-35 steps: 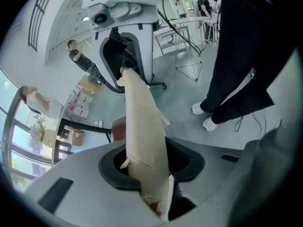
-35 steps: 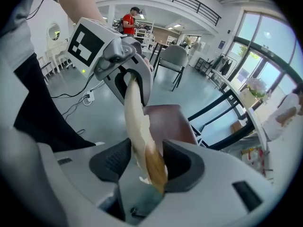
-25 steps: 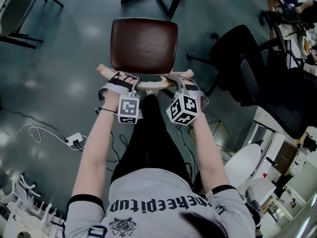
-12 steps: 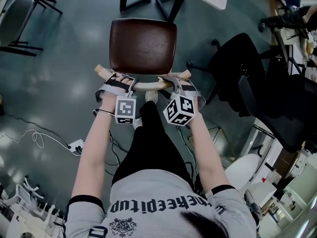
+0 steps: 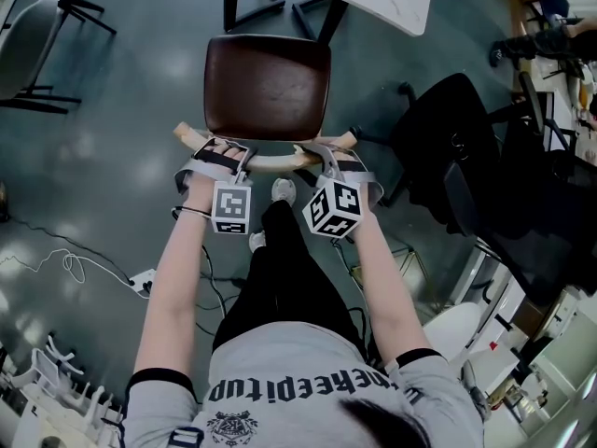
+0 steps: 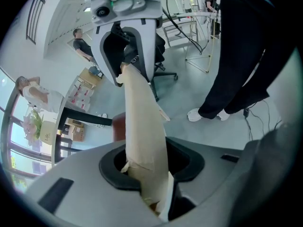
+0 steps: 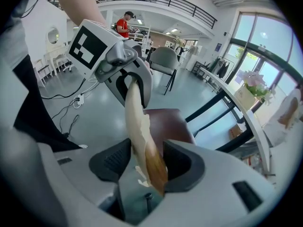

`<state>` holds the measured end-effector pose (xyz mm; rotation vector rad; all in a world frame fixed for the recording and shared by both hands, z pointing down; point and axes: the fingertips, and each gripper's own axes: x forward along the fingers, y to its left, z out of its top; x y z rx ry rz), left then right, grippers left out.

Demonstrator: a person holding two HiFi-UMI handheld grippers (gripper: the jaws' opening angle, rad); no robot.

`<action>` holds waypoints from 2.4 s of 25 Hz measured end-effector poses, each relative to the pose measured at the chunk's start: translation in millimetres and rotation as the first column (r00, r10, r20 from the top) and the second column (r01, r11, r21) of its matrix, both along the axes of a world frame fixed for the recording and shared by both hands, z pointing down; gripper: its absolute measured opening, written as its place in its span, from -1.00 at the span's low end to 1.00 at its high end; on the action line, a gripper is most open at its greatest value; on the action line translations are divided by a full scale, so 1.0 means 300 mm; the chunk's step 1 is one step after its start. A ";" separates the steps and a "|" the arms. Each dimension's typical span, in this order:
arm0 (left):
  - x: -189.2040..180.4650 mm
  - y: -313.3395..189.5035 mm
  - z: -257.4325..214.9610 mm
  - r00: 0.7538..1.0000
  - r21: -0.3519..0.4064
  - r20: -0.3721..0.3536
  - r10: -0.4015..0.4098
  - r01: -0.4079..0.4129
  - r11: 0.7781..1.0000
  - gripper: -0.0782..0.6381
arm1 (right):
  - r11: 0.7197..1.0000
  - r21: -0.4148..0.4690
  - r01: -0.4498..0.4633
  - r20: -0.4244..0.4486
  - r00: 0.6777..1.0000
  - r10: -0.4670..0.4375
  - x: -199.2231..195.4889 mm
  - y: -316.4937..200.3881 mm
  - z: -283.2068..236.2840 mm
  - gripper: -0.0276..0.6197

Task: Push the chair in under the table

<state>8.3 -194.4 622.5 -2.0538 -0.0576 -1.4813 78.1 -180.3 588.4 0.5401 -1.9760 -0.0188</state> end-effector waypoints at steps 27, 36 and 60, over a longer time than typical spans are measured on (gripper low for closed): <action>0.019 -0.179 0.011 0.999 -0.012 0.035 -0.007 0.007 1.000 -0.39 | 0.999 0.010 0.035 0.027 0.999 -0.036 0.020 -0.173 0.004 -0.26; 0.000 -0.242 0.007 0.999 -0.015 0.007 0.044 -0.044 0.999 -0.39 | 1.000 -0.015 -0.024 0.007 1.000 0.024 -0.002 -0.232 0.007 -0.25; -0.084 -0.558 -0.004 0.981 -0.023 -0.011 0.196 -0.196 0.980 -0.39 | 0.982 -0.021 -0.188 -0.016 0.982 0.187 -0.096 -0.518 -0.002 -0.24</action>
